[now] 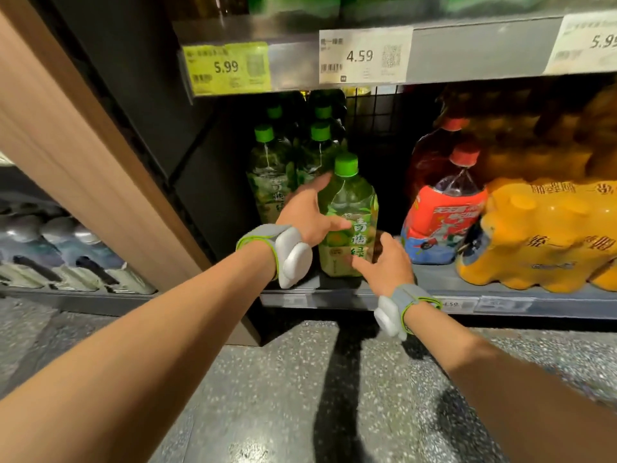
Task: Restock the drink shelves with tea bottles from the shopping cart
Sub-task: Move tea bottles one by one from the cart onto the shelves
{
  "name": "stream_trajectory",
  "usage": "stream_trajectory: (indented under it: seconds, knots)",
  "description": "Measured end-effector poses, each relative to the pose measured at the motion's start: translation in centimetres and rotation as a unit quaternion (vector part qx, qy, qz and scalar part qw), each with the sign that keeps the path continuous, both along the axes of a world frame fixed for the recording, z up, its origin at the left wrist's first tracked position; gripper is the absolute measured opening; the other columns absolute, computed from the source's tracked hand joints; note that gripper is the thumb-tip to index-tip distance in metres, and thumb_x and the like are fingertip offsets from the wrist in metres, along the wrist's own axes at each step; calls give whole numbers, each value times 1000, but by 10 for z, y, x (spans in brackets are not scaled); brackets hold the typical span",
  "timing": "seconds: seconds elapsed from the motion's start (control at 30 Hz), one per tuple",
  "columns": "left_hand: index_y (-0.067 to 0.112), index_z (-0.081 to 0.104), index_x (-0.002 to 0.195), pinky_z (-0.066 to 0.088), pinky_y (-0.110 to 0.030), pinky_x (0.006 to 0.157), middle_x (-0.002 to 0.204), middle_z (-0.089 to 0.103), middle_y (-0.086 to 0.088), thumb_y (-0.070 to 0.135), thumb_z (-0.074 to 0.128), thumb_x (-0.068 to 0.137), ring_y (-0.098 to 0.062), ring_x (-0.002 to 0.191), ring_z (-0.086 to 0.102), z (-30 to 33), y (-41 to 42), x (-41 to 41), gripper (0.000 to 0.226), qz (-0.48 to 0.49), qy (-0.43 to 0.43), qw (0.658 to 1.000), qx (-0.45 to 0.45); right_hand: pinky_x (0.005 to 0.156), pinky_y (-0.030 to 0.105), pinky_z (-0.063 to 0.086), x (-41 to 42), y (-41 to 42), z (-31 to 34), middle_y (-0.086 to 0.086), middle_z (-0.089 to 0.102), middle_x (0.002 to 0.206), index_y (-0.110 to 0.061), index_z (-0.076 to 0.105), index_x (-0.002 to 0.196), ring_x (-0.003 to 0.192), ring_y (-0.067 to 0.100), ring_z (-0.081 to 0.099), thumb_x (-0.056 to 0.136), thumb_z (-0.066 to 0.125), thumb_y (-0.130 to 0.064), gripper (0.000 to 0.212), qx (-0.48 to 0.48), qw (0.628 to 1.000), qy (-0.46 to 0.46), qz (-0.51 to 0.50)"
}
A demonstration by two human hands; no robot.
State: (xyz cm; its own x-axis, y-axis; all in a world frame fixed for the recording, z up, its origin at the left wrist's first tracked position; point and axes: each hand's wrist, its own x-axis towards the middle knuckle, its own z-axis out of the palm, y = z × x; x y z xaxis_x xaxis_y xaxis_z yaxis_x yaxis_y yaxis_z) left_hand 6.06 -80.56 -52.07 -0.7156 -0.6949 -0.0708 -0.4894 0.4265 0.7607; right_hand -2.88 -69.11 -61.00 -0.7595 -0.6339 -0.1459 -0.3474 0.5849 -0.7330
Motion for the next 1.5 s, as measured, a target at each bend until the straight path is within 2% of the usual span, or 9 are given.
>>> stream_trajectory:
  seconds: [0.07, 0.13, 0.23, 0.53, 0.7, 0.93, 1.03, 1.2, 1.5]
  knots:
    - [20, 28, 149, 23, -26, 116, 151, 37, -1, 19, 83, 71, -17, 140, 34, -6, -1, 6, 96, -4, 19, 1000, 6, 86, 45, 51, 2, -2, -14, 8, 59, 115, -16, 54, 121, 103, 31, 58, 71, 66, -57, 65, -37, 999, -15, -14]
    - [21, 28, 149, 26, -31, 118, 153, 35, 0, 21, 82, 71, -16, 141, 32, -8, 0, 12, 95, -6, 30, 999, -17, 82, 46, 53, 5, -4, -24, 7, 63, 106, -17, 60, 112, 95, 29, 61, 71, 65, -58, 58, -67, 997, -18, -20]
    - [21, 29, 149, 19, -20, 113, 154, 30, -2, 24, 80, 75, -16, 143, 27, -9, 1, 21, 90, 13, 24, 995, -94, 86, 48, 52, 12, -8, -20, 13, 67, 105, -13, 64, 106, 98, 33, 62, 82, 70, -33, 32, -85, 995, -44, -9]
    - [20, 38, 145, 10, 0, 94, 147, 41, 1, 26, 74, 80, -13, 137, 35, -11, 4, 45, 75, 97, 33, 976, -192, 73, 41, 54, 30, -28, -16, 12, 70, 81, -13, 67, 86, 82, 30, 64, 78, 72, -30, 20, -89, 995, -46, -20]
    - [18, 47, 140, 17, 1, 94, 141, 44, 0, 20, 73, 82, -14, 130, 43, -17, -2, 57, 64, 156, 61, 966, -196, 78, 40, 55, 44, -47, -19, 10, 71, 85, -14, 68, 93, 88, 31, 63, 81, 67, -25, 17, -96, 993, -61, -16]
    - [13, 47, 139, 19, 4, 89, 141, 44, -2, 11, 68, 85, -17, 126, 45, -21, -11, 65, 58, 207, 83, 957, -188, 89, 34, 45, 58, -72, -19, 18, 62, 114, -21, 58, 130, 112, 35, 48, 86, 64, -23, 44, -68, 994, -86, -16]
    - [13, 44, 141, 15, 15, 81, 146, 42, 0, 6, 64, 88, -5, 125, 40, -21, -17, 63, 57, 225, 73, 958, -163, 86, 27, 46, 61, -81, -21, 14, 64, 117, -30, 54, 132, 110, 32, 55, 80, 73, -31, 55, -95, 989, -107, -22]
    - [12, 34, 147, 13, -2, 102, 154, 30, 0, 17, 61, 91, -13, 140, 31, -19, -29, 61, 62, 221, 36, 960, -170, 93, 29, 51, 66, -97, -28, 2, 68, 117, -35, 54, 131, 109, 21, 63, 73, 77, -38, 63, -127, 984, -123, -23]
    - [13, 32, 148, 8, -2, 100, 156, 29, 0, 20, 61, 91, -15, 142, 30, -21, -36, 57, 63, 238, 35, 955, -174, 96, 28, 48, 61, -111, -29, 4, 66, 122, -31, 50, 136, 114, 23, 60, 78, 74, -33, 63, -117, 987, -110, -10]
